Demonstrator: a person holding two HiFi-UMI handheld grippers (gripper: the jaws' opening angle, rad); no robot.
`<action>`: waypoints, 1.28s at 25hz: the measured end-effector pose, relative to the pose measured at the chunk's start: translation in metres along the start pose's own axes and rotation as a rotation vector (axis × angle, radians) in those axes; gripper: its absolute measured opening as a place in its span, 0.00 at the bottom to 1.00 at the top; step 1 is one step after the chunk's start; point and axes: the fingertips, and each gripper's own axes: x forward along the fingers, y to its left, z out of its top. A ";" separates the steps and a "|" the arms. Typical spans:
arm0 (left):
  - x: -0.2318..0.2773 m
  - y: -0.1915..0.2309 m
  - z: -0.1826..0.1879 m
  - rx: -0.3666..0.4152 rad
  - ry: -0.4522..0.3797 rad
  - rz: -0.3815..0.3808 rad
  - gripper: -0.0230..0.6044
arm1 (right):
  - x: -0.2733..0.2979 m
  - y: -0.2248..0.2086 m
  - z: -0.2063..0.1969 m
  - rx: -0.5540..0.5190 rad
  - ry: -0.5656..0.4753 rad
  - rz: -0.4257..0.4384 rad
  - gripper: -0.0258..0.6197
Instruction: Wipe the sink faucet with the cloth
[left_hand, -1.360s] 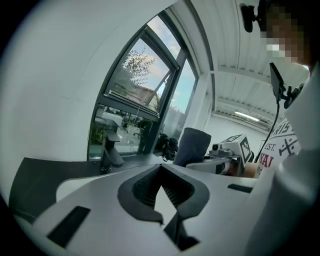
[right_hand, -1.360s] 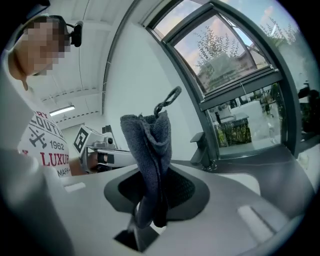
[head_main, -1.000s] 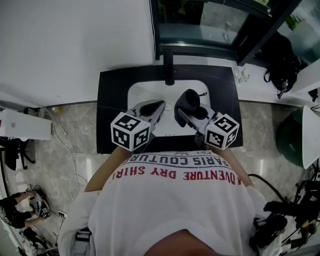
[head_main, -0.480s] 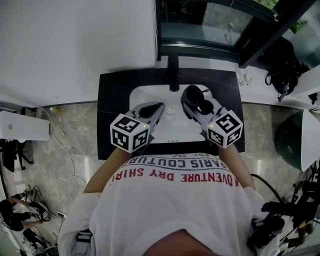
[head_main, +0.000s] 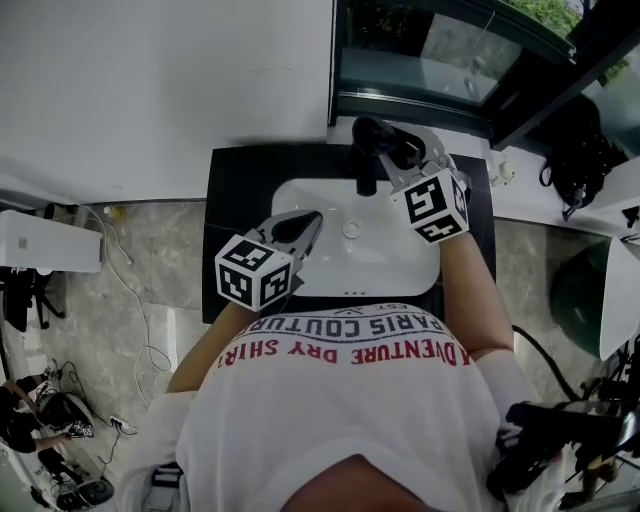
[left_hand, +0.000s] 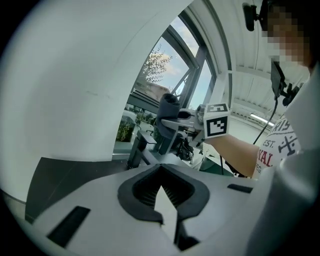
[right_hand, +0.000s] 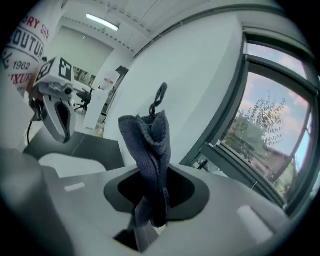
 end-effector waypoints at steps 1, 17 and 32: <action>-0.001 0.003 0.000 -0.002 0.000 0.003 0.04 | 0.010 -0.002 -0.001 -0.039 0.022 -0.005 0.17; -0.008 0.036 -0.008 -0.049 0.005 0.053 0.04 | 0.101 0.007 -0.039 -0.148 0.213 0.098 0.17; -0.006 0.021 -0.021 -0.059 0.008 0.044 0.04 | 0.082 0.026 -0.041 -0.084 0.205 0.133 0.17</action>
